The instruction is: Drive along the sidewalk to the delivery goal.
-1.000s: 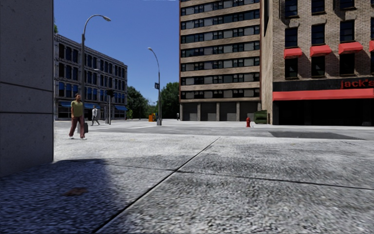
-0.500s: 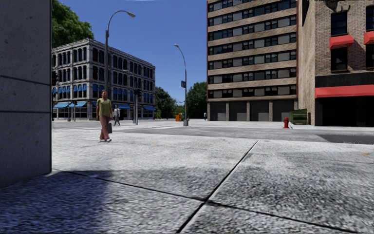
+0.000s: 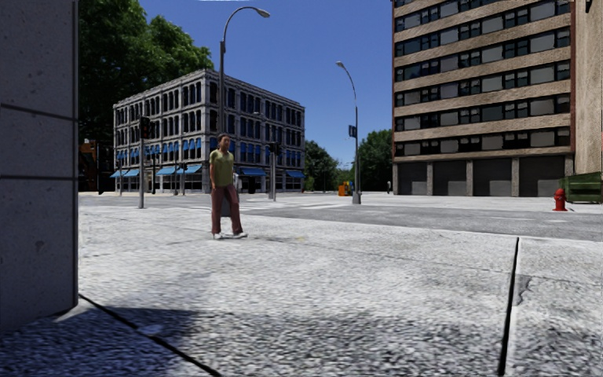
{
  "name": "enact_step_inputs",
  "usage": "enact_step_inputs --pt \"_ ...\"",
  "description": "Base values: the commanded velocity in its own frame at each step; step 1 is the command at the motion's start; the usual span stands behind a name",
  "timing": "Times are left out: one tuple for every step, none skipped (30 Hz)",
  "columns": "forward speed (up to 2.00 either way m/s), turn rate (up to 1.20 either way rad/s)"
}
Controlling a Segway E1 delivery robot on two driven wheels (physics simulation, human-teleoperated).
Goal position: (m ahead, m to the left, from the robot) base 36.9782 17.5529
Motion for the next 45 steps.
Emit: enact_step_inputs --pt "2.00 0.47" --pt "2.00 0.47" --pt "2.00 0.47" --pt "2.00 0.47" --pt "2.00 0.47" --pt "2.00 0.47" --pt "2.00 0.48" --pt "2.00 0.50" --pt "2.00 0.51" --pt "2.00 0.51" --pt "2.00 0.51" --pt "2.00 0.51" --pt "2.00 0.51" --pt "2.00 0.51" --pt "2.00 0.51" --pt "2.00 0.51" --pt "2.00 0.51" --pt "2.00 0.51" --pt "2.00 0.51" --pt "2.00 0.51" --pt "2.00 0.51" --pt "2.00 0.51" --pt "2.00 0.51" --pt "2.00 0.51" --pt "2.00 0.51" --pt "2.00 0.51" --pt "2.00 0.51" --pt "2.00 0.51" --pt "2.00 0.51" --pt "2.00 0.51" --pt "2.00 0.51" --pt "2.00 0.51" --pt "2.00 0.51" --pt "2.00 0.51" --pt "2.00 0.51" --pt "2.00 0.51" --pt "2.00 0.51" --pt "2.00 0.51" --pt "2.00 0.51" --pt "2.00 0.51" --pt "2.00 0.51" --pt "2.00 0.51" --pt "2.00 0.51" --pt "2.00 0.51" --pt "2.00 0.50"
